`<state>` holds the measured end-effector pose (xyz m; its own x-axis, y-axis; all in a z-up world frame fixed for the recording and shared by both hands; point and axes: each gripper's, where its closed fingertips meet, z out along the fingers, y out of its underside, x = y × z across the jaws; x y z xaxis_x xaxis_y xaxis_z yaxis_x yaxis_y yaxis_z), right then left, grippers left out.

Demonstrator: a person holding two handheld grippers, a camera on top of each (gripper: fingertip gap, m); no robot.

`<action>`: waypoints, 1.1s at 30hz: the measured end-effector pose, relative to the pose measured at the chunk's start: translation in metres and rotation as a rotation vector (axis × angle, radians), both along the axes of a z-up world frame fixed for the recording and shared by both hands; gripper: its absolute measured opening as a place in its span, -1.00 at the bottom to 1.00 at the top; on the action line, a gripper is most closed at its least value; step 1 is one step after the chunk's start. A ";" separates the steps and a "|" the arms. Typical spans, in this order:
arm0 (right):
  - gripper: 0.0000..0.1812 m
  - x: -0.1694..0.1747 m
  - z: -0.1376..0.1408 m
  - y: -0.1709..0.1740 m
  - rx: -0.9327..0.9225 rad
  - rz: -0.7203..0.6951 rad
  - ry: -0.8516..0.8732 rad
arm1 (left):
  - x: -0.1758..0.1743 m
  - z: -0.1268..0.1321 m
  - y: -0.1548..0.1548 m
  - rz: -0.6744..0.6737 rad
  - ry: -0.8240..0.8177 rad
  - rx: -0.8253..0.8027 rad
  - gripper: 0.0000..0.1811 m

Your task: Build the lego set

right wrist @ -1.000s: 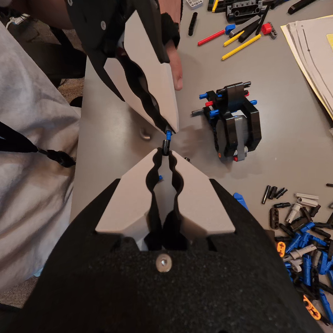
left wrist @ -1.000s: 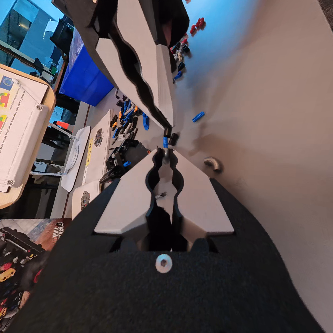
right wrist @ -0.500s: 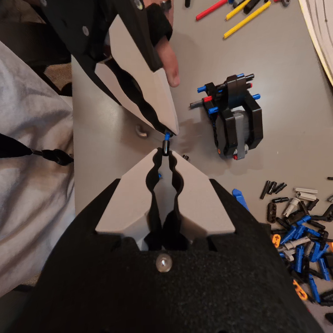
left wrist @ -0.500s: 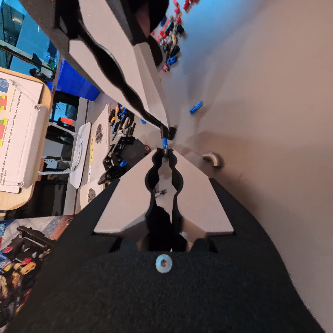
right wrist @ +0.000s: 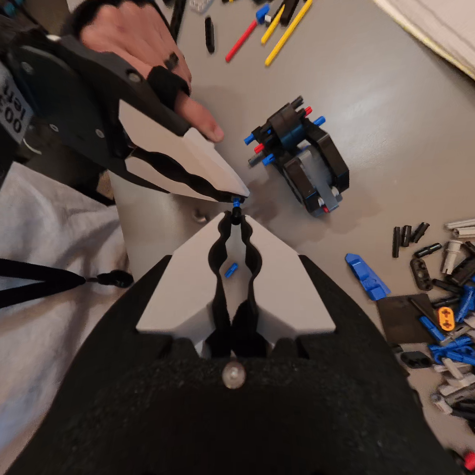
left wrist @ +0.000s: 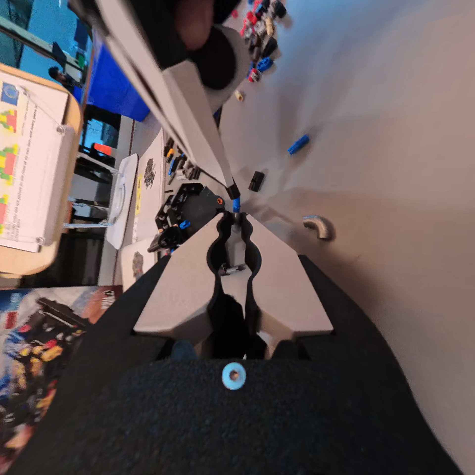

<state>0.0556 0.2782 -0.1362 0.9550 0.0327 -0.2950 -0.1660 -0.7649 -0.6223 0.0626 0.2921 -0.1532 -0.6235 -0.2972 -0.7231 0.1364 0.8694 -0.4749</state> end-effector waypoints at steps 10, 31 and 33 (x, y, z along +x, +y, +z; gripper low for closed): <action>-0.93 -0.003 0.005 -0.003 0.166 -0.059 -0.067 | -0.001 0.008 -0.002 -0.004 0.066 -0.125 -0.94; -0.93 -0.006 0.004 -0.001 0.194 -0.005 0.003 | -0.005 0.007 0.000 -0.026 0.073 -0.130 -0.94; -0.93 -0.006 0.005 -0.002 0.203 0.016 -0.039 | -0.006 0.008 -0.001 -0.032 0.076 -0.139 -0.94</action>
<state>0.0500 0.2765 -0.1314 0.9644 0.1028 -0.2436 -0.1277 -0.6255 -0.7697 0.0570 0.2913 -0.1452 -0.6857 -0.3702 -0.6267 0.1217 0.7905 -0.6002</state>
